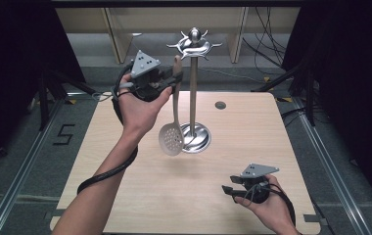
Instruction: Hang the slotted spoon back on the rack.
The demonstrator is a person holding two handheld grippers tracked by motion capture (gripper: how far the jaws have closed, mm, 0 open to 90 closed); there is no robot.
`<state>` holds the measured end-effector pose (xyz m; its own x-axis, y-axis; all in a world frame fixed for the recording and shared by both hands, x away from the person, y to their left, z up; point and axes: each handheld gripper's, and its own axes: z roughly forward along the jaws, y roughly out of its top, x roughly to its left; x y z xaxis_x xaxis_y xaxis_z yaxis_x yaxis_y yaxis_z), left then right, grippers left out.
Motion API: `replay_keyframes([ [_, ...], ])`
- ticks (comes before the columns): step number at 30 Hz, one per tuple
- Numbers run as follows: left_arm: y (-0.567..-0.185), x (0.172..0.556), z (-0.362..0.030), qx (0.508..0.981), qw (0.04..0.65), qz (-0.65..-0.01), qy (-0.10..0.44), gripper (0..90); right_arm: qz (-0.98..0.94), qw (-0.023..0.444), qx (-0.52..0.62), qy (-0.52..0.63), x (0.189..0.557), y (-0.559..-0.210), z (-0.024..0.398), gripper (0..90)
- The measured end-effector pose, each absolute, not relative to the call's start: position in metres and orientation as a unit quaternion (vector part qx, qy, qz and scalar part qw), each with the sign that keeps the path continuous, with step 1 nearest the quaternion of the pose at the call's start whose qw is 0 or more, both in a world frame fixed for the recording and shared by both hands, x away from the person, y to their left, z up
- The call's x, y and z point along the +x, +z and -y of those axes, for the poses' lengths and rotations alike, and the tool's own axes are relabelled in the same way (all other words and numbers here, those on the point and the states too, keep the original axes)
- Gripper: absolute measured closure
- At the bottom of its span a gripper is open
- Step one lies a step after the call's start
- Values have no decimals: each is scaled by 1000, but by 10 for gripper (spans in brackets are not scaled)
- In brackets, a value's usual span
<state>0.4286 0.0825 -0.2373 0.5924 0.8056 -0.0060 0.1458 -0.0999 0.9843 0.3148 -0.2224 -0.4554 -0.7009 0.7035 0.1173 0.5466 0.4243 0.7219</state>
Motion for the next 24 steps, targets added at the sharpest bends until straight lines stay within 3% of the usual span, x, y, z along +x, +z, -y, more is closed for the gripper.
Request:
replay_keyframes([
  [24,-237,441,-76,697,564,-337,287,656,-839,101,370,385,316,-456,223,512],
])
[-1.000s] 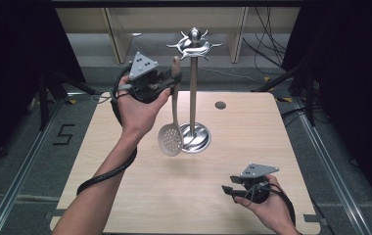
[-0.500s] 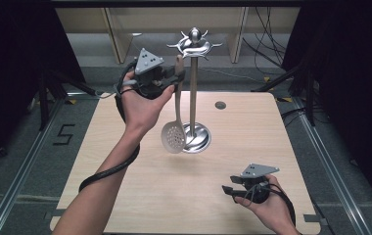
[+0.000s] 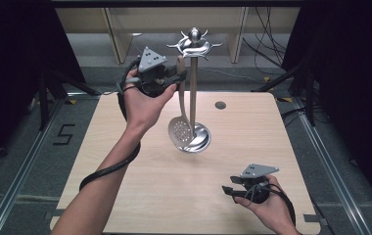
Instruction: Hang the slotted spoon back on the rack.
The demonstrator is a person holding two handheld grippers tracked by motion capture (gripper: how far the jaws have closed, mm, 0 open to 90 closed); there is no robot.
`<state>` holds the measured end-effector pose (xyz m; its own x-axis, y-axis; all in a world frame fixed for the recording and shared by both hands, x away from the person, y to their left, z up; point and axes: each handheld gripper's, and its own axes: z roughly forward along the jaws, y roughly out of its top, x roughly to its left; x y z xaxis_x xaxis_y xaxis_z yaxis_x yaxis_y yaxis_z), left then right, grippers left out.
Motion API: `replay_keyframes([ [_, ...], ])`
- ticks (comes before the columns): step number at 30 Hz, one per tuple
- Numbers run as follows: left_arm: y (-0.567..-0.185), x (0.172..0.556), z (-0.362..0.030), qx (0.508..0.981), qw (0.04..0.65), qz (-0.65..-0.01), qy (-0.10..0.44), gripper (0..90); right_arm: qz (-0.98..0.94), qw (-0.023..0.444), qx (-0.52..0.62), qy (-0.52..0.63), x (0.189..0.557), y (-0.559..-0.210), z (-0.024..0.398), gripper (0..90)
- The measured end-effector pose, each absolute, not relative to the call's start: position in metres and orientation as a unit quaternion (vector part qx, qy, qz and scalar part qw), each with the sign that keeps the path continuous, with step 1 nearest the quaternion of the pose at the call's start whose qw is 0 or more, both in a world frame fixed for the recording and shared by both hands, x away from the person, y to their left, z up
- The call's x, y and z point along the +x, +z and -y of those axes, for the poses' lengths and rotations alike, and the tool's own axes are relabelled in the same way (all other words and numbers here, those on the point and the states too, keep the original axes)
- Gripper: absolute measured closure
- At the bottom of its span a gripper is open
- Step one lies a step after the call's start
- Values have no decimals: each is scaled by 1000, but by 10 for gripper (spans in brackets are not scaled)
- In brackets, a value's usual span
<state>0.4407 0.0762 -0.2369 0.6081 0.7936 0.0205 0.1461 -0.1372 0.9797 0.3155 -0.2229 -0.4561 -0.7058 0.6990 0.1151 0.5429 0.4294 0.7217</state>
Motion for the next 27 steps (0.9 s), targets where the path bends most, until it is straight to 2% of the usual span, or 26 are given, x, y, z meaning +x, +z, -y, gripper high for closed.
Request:
replay_keyframes([
  [2,-236,439,-77,691,571,-335,291,635,-839,104,370,384,315,-456,223,511],
  [3,-236,438,-78,688,575,-333,292,579,-840,106,367,386,316,-456,223,511],
  [4,-236,437,-79,685,577,-333,294,579,-840,106,367,386,316,-456,223,511],
  [8,-241,426,-89,683,578,-323,307,477,-841,106,365,385,316,-457,223,511],
  [16,-266,402,-125,688,574,-329,300,411,-840,102,369,385,315,-457,223,509],
  [21,-328,376,-170,712,542,-363,260,372,-839,105,370,385,315,-456,224,508],
  [23,-363,365,-189,723,520,-383,247,369,-841,111,363,385,315,-456,224,508],
  [24,-397,355,-205,728,504,-404,229,369,-839,110,367,387,315,-456,224,508],
  [25,-397,355,-205,728,504,-404,229,369,-839,110,367,387,315,-456,224,508],
  [27,-427,345,-217,743,478,-412,225,370,-835,103,377,387,314,-455,223,508],
])
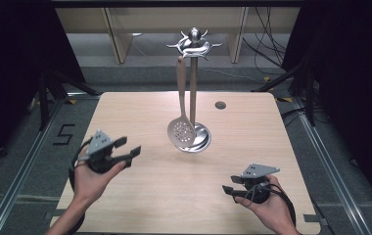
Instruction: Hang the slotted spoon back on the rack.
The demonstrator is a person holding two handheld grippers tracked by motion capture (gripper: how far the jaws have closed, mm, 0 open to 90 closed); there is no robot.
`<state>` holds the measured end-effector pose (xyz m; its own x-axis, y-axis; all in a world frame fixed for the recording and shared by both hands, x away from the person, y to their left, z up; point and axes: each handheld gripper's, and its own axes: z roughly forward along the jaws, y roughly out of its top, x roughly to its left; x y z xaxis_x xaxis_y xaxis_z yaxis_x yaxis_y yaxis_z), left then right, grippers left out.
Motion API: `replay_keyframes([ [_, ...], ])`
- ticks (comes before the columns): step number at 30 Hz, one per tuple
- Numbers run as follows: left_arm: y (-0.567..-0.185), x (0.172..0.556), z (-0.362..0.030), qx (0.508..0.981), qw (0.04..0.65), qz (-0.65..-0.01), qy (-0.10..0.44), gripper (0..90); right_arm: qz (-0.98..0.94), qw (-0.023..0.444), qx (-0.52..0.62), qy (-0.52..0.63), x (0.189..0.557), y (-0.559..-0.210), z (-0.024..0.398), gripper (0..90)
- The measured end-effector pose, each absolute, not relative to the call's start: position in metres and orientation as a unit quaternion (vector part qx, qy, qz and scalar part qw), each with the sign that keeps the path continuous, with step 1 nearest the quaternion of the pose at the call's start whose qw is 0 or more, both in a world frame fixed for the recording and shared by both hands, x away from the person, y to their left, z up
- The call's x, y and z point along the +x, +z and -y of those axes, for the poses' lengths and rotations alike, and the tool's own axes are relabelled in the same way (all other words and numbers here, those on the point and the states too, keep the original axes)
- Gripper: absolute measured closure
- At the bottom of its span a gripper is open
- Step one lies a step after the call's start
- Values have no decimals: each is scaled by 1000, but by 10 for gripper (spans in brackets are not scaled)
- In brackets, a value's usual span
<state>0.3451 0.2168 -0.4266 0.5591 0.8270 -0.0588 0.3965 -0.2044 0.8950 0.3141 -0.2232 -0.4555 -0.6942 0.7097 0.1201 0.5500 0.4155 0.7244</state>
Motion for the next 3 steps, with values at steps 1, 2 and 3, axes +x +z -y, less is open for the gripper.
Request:
replay_keyframes([
  [1,-437,340,-219,752,463,-414,222,371,-837,110,369,388,316,-456,224,508],
  [2,-443,337,-221,760,456,-410,215,371,-837,109,370,388,316,-455,224,507],
  [3,-446,334,-223,764,449,-411,214,369,-838,112,368,388,316,-455,224,507],
])
